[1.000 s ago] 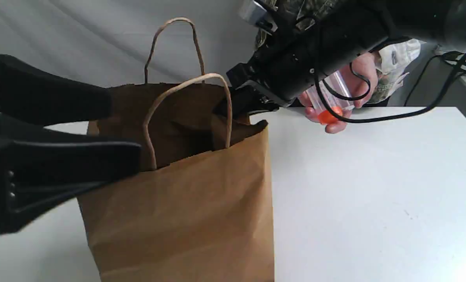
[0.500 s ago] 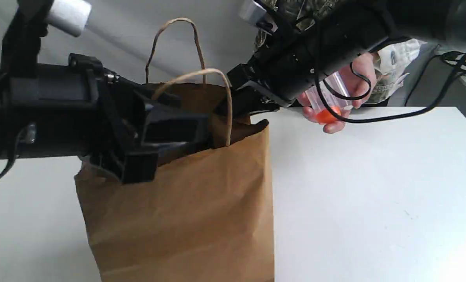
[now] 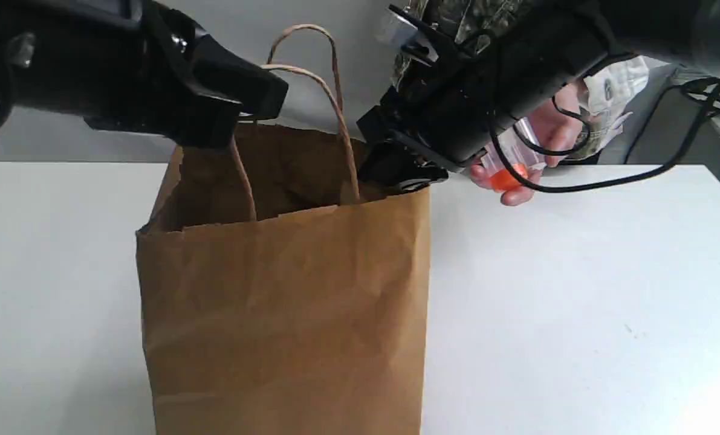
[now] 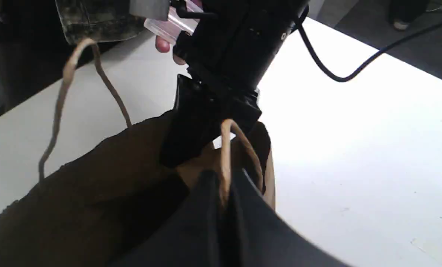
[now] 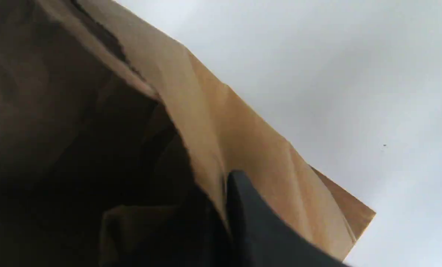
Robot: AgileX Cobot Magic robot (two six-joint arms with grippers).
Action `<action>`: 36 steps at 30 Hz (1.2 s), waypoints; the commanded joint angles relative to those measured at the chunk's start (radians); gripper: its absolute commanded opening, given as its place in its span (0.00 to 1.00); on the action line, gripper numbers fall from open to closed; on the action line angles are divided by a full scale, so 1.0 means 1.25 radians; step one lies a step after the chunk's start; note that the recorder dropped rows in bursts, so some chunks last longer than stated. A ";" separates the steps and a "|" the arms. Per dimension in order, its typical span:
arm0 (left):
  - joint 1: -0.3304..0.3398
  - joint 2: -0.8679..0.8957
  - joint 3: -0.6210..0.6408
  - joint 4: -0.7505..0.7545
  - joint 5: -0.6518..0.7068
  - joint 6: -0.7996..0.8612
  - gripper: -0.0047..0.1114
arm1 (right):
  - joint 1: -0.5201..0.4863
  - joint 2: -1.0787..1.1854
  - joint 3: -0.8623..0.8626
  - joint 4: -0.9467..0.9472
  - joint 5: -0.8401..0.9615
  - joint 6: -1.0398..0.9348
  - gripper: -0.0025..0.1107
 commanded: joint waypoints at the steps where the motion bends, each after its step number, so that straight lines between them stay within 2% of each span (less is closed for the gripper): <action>1: -0.003 0.031 -0.071 0.020 0.038 -0.069 0.04 | 0.000 -0.002 0.004 -0.038 0.030 0.009 0.02; 5: -0.003 0.059 -0.140 0.058 0.036 -0.067 0.04 | 0.004 -0.002 0.004 -0.016 0.030 0.044 0.02; 9: -0.003 0.110 -0.237 0.093 0.102 -0.089 0.04 | 0.038 -0.004 0.004 -0.018 0.030 0.061 0.02; 12: -0.003 0.155 -0.319 0.127 0.140 -0.108 0.04 | 0.079 -0.004 0.004 -0.061 0.030 0.086 0.02; 15: -0.003 0.184 -0.358 0.132 0.147 -0.110 0.04 | 0.102 -0.004 0.004 -0.107 0.030 0.105 0.02; 20: -0.003 0.206 -0.360 0.135 0.166 -0.110 0.04 | 0.099 -0.004 0.004 -0.155 0.030 0.135 0.02; 25: -0.003 0.218 -0.358 0.137 0.137 -0.105 0.04 | 0.088 -0.004 0.004 -0.244 0.030 0.192 0.02; 36: -0.003 0.226 -0.358 0.132 0.119 -0.087 0.04 | 0.079 -0.004 0.004 -0.260 0.030 0.194 0.02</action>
